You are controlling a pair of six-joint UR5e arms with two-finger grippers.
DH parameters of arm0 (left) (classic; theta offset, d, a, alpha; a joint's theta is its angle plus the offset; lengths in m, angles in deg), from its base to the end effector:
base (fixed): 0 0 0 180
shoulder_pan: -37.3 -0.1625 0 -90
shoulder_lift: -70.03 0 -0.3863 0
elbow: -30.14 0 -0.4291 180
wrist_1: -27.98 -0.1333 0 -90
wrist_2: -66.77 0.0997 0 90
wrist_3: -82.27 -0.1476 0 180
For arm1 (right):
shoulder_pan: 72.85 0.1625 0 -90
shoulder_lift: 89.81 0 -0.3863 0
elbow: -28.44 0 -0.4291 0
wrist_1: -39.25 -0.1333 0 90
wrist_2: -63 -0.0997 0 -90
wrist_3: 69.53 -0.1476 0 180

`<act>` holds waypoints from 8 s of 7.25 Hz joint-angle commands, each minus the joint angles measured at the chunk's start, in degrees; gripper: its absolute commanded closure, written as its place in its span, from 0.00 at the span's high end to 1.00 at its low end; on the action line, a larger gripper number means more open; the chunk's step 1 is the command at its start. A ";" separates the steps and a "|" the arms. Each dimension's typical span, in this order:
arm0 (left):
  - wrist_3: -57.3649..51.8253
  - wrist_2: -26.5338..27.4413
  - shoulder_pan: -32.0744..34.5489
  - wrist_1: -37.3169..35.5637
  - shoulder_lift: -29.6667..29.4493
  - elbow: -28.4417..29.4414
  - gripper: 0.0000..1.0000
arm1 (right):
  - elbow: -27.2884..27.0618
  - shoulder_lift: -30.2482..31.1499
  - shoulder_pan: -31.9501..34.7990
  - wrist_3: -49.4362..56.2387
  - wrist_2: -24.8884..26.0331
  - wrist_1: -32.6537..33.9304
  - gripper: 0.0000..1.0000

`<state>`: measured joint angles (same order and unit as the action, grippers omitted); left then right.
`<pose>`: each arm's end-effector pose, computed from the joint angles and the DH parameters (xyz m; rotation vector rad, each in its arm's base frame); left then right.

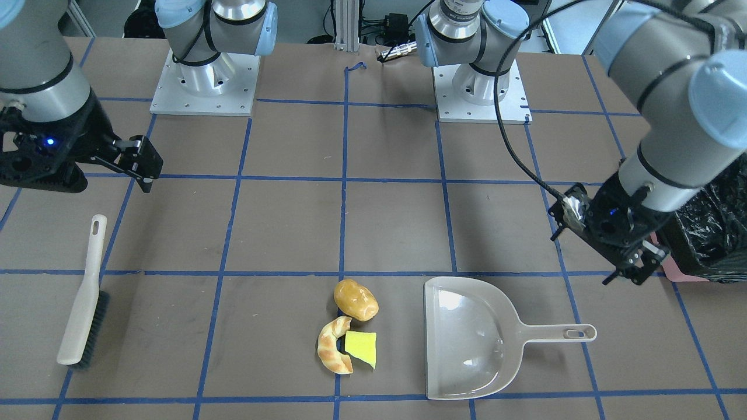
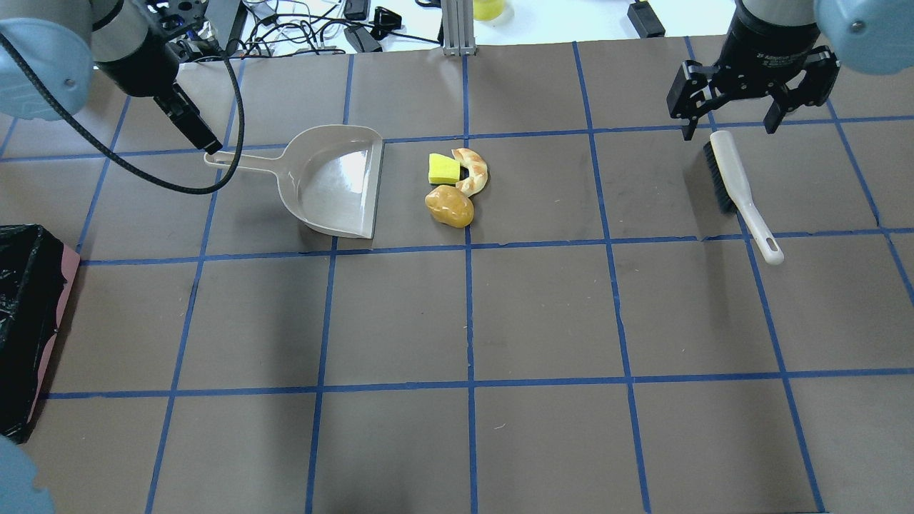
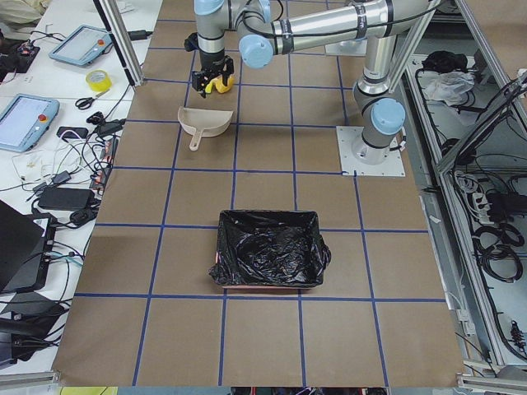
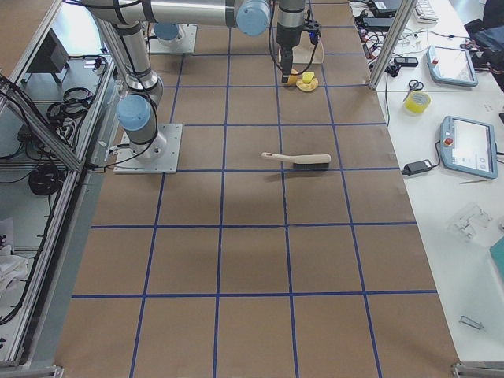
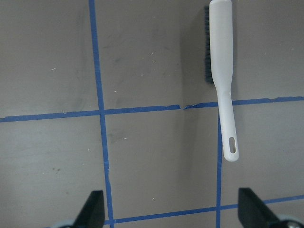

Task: Sweep and dump trash into bin
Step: 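Lower the left gripper to the dustpan handle while the right descends to the brush, then close the left gripper on the dustpan handle while the right gripper grasps the brush, then carry the brush with the right gripper to behind the toys, then sweep the toys with the brush toward the dustpan held by the left gripper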

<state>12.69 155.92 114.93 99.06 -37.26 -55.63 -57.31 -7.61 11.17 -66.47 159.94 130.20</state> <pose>0.0063 -0.6611 0.2977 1.4770 2.7060 -0.1341 0.0551 -0.5826 0.3678 -0.0729 -3.0224 -0.0828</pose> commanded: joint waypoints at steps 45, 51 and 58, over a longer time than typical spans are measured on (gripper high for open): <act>-24.37 8.49 5.08 -5.60 -16.90 2.89 0.07 | 10.59 -29.81 31.99 -38.65 -18.18 15.66 0.00; -24.46 8.49 5.08 -5.60 -16.98 2.98 0.07 | 14.65 -33.86 34.45 -56.89 -32.67 26.89 0.00; -25.07 8.49 5.26 -5.60 -17.07 2.89 0.07 | 16.41 -26.76 32.88 -49.69 -22.26 10.09 0.00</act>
<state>-12.13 164.35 120.12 93.46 -54.27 -52.74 -40.95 -36.49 44.98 -121.44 134.70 145.62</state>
